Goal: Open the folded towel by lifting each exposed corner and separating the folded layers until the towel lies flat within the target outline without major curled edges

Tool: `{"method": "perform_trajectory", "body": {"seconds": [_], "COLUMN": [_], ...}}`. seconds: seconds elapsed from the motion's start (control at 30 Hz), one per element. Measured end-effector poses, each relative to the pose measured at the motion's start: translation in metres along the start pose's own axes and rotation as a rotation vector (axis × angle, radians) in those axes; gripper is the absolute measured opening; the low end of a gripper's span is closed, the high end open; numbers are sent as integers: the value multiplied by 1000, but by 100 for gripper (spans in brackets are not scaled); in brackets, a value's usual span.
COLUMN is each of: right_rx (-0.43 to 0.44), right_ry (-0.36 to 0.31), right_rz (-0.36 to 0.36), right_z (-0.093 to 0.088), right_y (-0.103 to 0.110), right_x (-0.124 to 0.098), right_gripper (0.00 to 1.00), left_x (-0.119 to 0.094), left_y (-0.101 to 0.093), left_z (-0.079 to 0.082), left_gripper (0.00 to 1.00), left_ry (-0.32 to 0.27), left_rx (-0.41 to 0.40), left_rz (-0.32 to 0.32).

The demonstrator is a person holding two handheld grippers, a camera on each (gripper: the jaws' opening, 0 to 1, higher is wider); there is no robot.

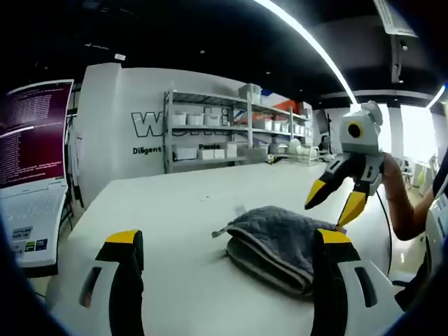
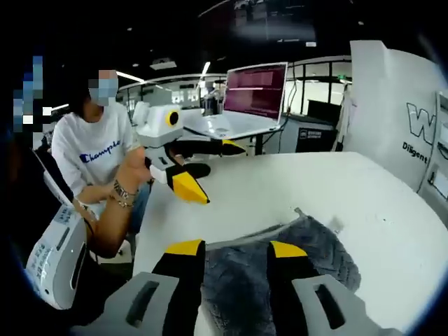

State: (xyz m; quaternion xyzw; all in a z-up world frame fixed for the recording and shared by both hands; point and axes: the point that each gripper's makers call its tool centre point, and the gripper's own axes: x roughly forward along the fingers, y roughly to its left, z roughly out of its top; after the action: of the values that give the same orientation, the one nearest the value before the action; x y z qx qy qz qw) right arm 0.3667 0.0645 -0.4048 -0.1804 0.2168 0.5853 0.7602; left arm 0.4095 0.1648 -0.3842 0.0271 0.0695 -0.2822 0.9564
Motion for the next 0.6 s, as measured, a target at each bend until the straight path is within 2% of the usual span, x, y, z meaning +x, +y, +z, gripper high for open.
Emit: {"method": "perform_trajectory", "body": {"seconds": [0.1, 0.2, 0.27, 0.4, 0.5, 0.6], "right_rx": [-25, -55, -62, -96, -121, -183], "right_ry": [54, 134, 158, 213, 245, 262], "right_rz": [19, 70, 74, 40, 16, -45], "right_z": [-4, -18, -24, -36, -43, -45], "right_y": [7, 28, 34, 35, 34, 27], "right_x": [14, 30, 37, 49, 56, 61], "right_gripper": [36, 37, 37, 37, 37, 32], "left_x": [-2, -5, -8, -13, -15, -16], "left_y": [-3, -4, -1, -4, -5, -9], "left_z": [-2, -3, -2, 4, 6, 7], "left_gripper": [99, 99, 99, 99, 99, 99], "left_ry": [0, -6, -19, -60, -70, -87], "left_rx": [0, -10, -21, -52, -59, -73], "left_rz": [-11, -17, -10, -34, -35, -55]}}
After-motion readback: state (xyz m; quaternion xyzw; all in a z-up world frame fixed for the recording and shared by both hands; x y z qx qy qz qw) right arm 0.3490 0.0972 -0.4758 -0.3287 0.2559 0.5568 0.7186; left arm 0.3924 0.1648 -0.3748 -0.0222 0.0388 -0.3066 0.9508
